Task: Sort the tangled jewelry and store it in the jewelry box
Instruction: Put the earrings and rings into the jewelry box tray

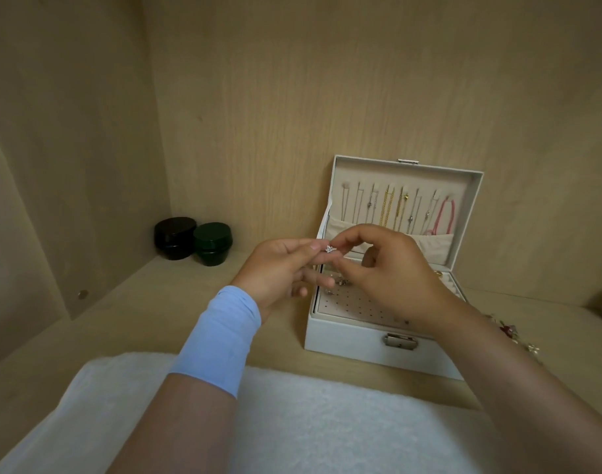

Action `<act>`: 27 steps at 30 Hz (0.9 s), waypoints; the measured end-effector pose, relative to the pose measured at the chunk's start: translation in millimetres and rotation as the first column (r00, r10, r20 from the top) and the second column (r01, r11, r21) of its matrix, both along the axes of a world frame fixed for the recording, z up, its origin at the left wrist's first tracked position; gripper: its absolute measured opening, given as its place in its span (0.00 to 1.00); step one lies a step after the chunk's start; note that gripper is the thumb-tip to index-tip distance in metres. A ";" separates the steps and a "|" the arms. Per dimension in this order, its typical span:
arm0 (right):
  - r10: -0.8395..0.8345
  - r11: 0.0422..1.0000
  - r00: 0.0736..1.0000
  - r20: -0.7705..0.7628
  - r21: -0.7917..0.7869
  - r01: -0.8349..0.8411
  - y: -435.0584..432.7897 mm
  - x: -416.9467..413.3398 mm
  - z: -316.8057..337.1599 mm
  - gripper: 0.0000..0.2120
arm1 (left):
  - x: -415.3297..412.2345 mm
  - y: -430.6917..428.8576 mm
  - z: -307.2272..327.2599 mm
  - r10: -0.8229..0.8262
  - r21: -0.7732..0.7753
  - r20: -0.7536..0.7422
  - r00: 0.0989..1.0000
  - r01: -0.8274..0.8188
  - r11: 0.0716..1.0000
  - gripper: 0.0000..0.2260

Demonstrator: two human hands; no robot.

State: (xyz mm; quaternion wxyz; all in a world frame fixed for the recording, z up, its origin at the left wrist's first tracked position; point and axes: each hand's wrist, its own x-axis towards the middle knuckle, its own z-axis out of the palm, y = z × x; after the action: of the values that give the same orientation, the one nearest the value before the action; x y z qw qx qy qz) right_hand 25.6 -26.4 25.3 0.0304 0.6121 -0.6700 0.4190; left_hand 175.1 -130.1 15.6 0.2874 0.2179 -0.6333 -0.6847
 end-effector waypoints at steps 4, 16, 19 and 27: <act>-0.094 0.992 0.995 -0.040 -0.094 0.090 -2.4 0.2 -1.7 0.07 | -0.2 5.9 3.6 -0.066 -0.038 0.002 0.998 0.066 0.997 0.11; -0.016 0.997 0.956 0.294 -0.062 0.036 1.4 -6.9 13.3 0.02 | -4.6 8.1 4.9 0.053 -0.202 0.054 0.997 -0.041 0.979 0.09; 0.050 0.994 0.938 0.342 -0.106 -0.015 1.7 -5.1 11.9 0.01 | -6.8 7.0 3.5 0.073 -0.190 0.066 0.995 -0.059 0.980 0.08; 0.102 0.990 0.923 0.372 -0.132 -0.056 -0.8 -2.0 7.1 0.02 | -11.4 5.4 0.9 0.005 -0.037 0.017 1.000 -0.004 0.999 0.06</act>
State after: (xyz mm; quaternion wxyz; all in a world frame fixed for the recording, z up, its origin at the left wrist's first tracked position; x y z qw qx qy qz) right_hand 23.7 -27.1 32.4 -0.0797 0.5437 -0.6118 0.5689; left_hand 163.6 -124.6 16.5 0.2875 0.2199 -0.6478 -0.6703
